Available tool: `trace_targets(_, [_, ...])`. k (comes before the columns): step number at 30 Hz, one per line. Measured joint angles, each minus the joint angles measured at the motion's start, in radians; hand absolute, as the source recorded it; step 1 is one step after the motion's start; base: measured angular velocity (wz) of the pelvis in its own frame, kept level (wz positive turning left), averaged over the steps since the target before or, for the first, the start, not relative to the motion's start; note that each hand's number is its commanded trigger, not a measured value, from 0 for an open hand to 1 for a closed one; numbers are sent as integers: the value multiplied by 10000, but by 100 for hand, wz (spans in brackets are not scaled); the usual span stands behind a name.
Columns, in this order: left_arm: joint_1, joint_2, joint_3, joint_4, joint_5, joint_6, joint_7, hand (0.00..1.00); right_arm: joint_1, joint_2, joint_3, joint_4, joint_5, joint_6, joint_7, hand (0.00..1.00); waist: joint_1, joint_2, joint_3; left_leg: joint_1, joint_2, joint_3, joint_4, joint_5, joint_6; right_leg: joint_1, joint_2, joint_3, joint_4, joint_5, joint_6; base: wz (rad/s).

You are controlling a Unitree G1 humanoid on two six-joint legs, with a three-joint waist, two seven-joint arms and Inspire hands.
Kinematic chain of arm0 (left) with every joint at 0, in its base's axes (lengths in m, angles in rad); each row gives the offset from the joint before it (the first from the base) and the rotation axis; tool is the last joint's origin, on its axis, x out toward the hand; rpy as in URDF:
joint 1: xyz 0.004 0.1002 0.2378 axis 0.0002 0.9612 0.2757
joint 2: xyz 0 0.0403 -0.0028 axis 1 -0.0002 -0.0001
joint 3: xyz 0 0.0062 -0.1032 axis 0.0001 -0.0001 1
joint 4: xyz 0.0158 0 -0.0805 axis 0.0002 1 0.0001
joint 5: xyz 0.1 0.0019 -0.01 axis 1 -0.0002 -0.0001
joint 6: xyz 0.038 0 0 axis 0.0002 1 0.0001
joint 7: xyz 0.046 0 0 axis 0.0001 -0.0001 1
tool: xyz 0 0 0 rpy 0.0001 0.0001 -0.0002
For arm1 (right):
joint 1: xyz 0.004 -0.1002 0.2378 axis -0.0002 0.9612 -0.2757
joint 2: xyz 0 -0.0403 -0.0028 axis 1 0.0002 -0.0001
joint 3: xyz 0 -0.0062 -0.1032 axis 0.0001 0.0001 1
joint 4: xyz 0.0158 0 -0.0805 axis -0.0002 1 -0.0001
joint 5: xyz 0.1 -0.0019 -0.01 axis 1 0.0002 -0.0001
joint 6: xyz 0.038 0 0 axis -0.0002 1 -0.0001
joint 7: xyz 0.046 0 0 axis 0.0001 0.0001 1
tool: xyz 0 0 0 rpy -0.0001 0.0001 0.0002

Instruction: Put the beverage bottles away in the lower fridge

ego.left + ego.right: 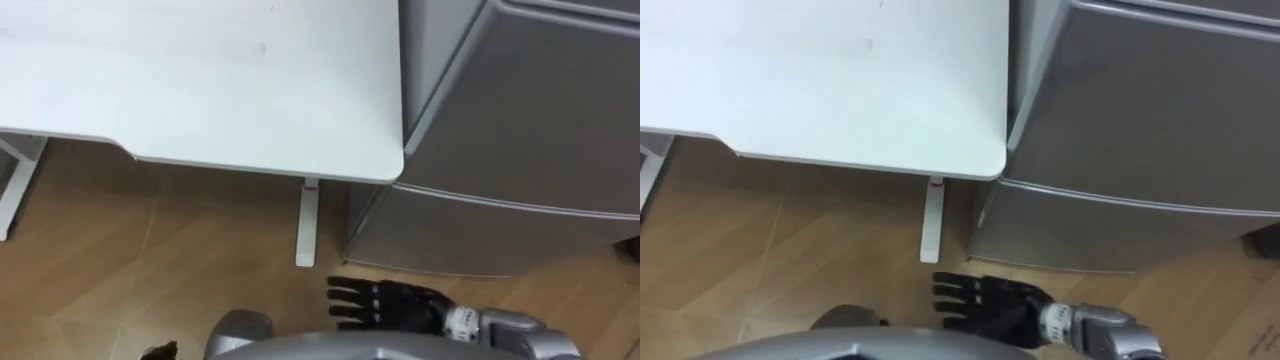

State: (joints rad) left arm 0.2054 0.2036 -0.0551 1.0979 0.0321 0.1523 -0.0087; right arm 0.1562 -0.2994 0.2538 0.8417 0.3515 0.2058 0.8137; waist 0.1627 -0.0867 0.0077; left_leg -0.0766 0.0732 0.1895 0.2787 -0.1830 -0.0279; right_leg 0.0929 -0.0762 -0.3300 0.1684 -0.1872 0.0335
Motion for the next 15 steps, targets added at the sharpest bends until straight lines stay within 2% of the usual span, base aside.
trace_targets(2, [167, -26, 204, 39, 9, 0, 110, 0, -148, 38, -637, 1142, -322, -288, -826, 0, -229, 25, 7, 35, 6, -10, 35, 4, -7, 114, 17, -35, -12, 0, -1, 5])
trace_targets(5, [185, -125, 545, 121, 31, -8, 280, 0, -220, 279, -1193, 2467, -509, -427, -1883, 0, -312, 37, 11, 79, 6, -90, 111, 4, -7, 209, 20, -170, -14, 0, 0, 9])
trace_targets(8, [267, -156, 750, 120, 103, 8, 262, 0, -406, 548, -1641, 3169, -523, -530, -2637, 0, -547, 107, 14, 67, 13, -132, 215, -19, 14, 315, 20, -203, -11, -1, 0, 5])
trace_targets(11, [247, -251, 1163, 155, 503, 30, 252, 0, -585, 605, -1907, 3674, -614, -513, -3427, 0, -580, 232, 14, 1, -13, -135, 327, -49, 47, 317, 14, -112, -67, -22, 9, 1])
trace_targets(15, [286, -261, 1377, 222, 608, 162, 234, 0, -611, 736, -2219, 3995, -638, -538, -4279, 0, -635, 346, -1, 100, -31, -138, 458, -81, 94, 444, 3, -61, -183, -98, 33, 0])
